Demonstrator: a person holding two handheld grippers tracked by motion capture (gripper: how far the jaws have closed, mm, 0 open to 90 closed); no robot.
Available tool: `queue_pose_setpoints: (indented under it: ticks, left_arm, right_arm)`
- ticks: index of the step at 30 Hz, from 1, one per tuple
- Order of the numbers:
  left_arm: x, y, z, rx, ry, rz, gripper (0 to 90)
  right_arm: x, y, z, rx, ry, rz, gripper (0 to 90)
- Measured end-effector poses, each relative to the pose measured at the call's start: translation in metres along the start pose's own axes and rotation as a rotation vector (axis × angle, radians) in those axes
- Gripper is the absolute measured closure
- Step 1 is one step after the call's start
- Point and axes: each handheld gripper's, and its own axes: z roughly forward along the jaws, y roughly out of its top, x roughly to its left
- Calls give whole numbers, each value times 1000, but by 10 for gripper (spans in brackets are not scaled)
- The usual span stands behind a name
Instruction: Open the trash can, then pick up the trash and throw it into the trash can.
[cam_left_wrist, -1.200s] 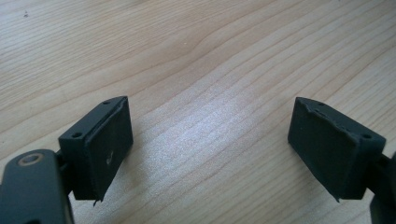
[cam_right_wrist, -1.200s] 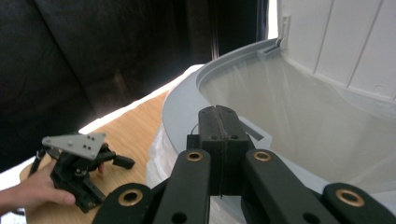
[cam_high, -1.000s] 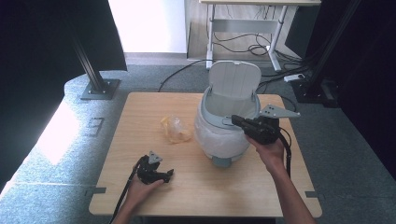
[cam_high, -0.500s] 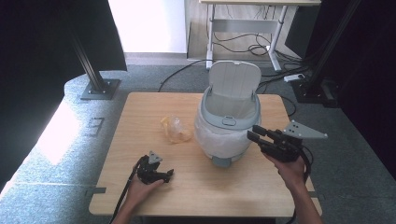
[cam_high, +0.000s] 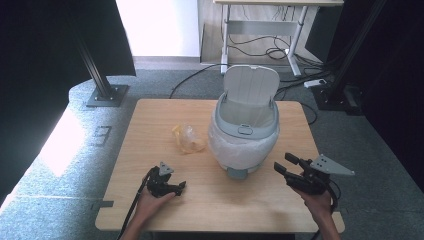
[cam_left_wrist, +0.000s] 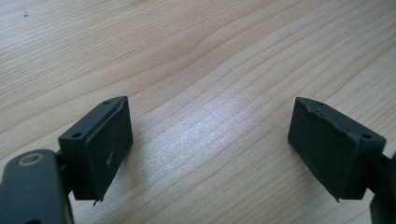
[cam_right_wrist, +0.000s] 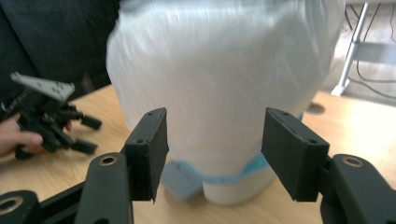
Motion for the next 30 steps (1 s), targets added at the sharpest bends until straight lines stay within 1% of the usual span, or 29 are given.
queue_pose_setpoints:
  ticks: [1,2,3,4,5,7,8,10,11,13,15,18,24,30]
  left_arm:
    - [0,0,0,0,0,0,135]
    - [0,0,0,0,0,0,134]
    - [0,0,0,0,0,0,134]
    - [0,0,0,0,0,0,135]
    - [0,0,0,0,0,0,134]
    - [0,0,0,0,1,0,134]
    - [0,0,0,0,0,0,134]
    - [0,0,0,0,0,0,134]
    - [0,0,0,0,0,0,135]
    - [0,0,0,0,0,0,134]
    - [0,0,0,0,0,0,135]
    - [0,0,0,0,0,0,134]
    - [0,0,0,0,3,-2,136]
    - [-1,0,-1,0,12,-10,141]
  right_arm:
    - [-1,-5,0,9,-3,-2,403]
    - [-1,-5,0,9,-3,-2,403]
    - [-2,-14,2,29,-22,-9,398]
    - [-2,-14,2,29,-22,-9,398]
    - [-3,-22,2,46,-24,-2,398]
    - [-4,-25,3,51,-26,1,398]
    - [-5,-35,3,63,-33,11,397]
    - [-6,-38,4,64,-34,16,398]
    - [-8,-48,4,70,-36,35,397]
    - [-8,-51,5,73,-36,39,398]
    - [-11,-61,6,107,-41,40,398]
    - [-13,-64,6,109,-44,51,398]
    - [-13,-65,6,104,-49,51,398]
    - [-13,-69,5,120,-52,45,397]
